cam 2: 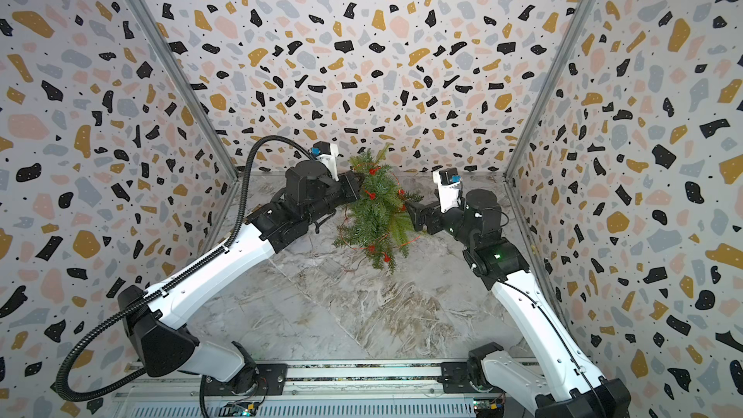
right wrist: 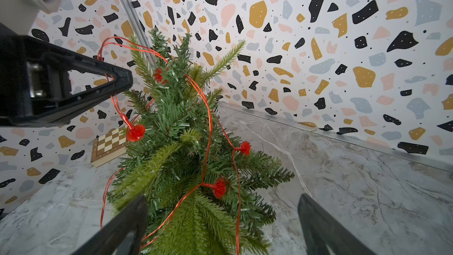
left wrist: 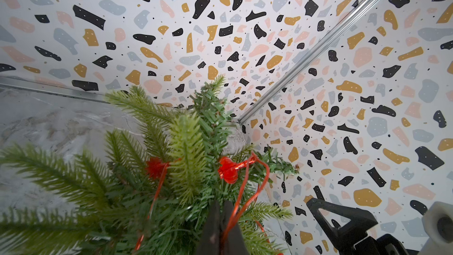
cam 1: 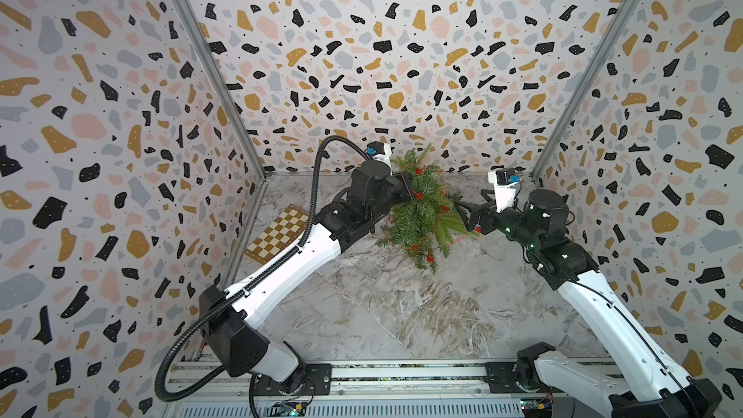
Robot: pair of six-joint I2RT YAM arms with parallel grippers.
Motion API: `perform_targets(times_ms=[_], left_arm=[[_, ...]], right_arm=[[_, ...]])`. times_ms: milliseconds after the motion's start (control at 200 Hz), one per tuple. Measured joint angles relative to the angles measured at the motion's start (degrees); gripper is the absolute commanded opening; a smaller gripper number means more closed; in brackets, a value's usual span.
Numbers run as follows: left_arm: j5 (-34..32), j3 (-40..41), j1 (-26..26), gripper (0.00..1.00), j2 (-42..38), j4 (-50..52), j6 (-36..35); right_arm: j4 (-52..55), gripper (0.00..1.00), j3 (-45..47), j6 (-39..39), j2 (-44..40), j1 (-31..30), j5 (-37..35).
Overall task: Remove string lights from the small christmas tree
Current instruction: Pick up the light string from the Christmas tree.
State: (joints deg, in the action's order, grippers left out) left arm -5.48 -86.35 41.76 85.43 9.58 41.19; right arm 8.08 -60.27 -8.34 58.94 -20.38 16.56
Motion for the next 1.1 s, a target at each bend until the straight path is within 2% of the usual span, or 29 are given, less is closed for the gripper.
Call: perform_targets(times_ms=[280, 481, 661, 1101], left_arm=[[0.79, -4.04, -0.02, 0.00, 0.09, 5.95, -4.28], [3.50, -10.25, -0.68, 0.00, 0.94, 11.08, -8.15], [5.53, -12.59, -2.19, 0.00, 1.20, 14.14, -10.54], [8.90, -23.08, -4.22, 0.00, 5.33, 22.18, -16.55]], right_arm=[[-0.42, 0.96, -1.53, -1.62, 2.73, 0.00, 1.05], [-0.96, 0.96, -3.17, -1.95, 2.82, 0.00, 1.22], [-0.83, 0.96, -4.74, -1.90, 2.97, 0.00, 1.18], [-0.81, 0.97, -5.81, -1.86, 3.69, 0.00, 0.74]])
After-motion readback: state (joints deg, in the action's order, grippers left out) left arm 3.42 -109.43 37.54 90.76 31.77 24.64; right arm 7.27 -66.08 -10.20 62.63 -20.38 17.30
